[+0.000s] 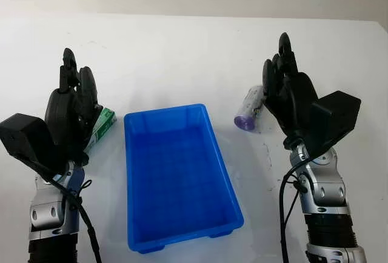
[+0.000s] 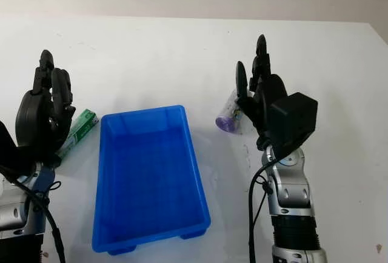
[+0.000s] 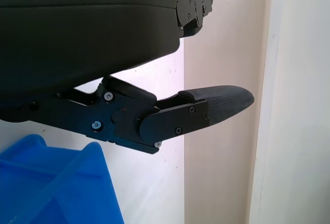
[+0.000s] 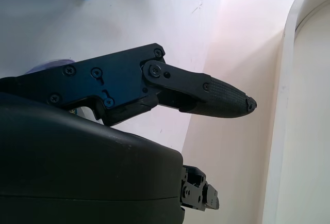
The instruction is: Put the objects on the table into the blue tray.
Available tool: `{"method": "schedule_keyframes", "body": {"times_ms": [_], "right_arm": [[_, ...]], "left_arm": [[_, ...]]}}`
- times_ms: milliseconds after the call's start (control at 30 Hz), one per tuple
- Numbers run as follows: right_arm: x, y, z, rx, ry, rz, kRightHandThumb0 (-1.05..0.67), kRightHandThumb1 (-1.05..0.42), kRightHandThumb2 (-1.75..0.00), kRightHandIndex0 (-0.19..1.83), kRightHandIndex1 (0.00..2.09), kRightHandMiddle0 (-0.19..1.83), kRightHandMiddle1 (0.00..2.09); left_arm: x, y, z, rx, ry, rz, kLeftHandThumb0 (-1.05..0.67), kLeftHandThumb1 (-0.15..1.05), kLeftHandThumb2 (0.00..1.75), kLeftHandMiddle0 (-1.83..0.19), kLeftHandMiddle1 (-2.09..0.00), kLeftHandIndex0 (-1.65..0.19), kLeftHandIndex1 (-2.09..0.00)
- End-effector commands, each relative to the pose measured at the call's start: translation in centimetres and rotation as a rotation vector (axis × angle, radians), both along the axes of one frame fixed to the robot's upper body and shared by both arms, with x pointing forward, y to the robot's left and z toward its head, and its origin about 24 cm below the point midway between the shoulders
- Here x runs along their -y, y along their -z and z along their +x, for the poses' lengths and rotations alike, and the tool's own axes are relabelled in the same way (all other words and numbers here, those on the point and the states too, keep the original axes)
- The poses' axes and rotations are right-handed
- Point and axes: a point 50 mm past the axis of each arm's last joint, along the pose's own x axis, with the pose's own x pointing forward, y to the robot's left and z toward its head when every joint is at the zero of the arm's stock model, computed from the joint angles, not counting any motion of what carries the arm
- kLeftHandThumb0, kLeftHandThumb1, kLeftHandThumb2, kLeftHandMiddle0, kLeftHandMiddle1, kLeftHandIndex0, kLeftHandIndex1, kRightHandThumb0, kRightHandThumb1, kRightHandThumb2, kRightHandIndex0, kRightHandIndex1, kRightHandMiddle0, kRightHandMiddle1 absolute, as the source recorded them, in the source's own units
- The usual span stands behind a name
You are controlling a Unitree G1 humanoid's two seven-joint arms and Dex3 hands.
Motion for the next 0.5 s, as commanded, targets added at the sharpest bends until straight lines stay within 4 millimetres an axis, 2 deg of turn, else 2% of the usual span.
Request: {"method": "schedule_keyframes", "body": {"times_ms": [0,300,467], "right_arm": [[0.0,-0.2,-0.2,0.020,-0.004,0.005,-0.70,-1.05,-0.65,-0.19,0.00,-0.19,0.00],[0.1,-0.3,0.1,0.012,-0.016,-0.026,-0.71,-1.05,-0.65,-0.19,0.00,-0.19,0.00],[0.9,-1.5,0.3,0.042,-0.028,-0.074,-0.72,-1.05,-0.64,-0.19,0.00,-0.19,0.00]], "left_arm": [[-0.2,-0.3,-0.4,0.015,0.002,0.011,-0.79,1.05,0.63,0.18,-0.05,0.19,-0.02],[0.2,-0.4,-0.1,0.010,0.002,0.011,-0.79,1.05,0.64,0.18,-0.05,0.19,-0.01],[0.3,-0.2,-0.1,0.013,0.003,0.020,-0.79,1.05,0.66,0.18,-0.05,0.19,-0.02]]}}
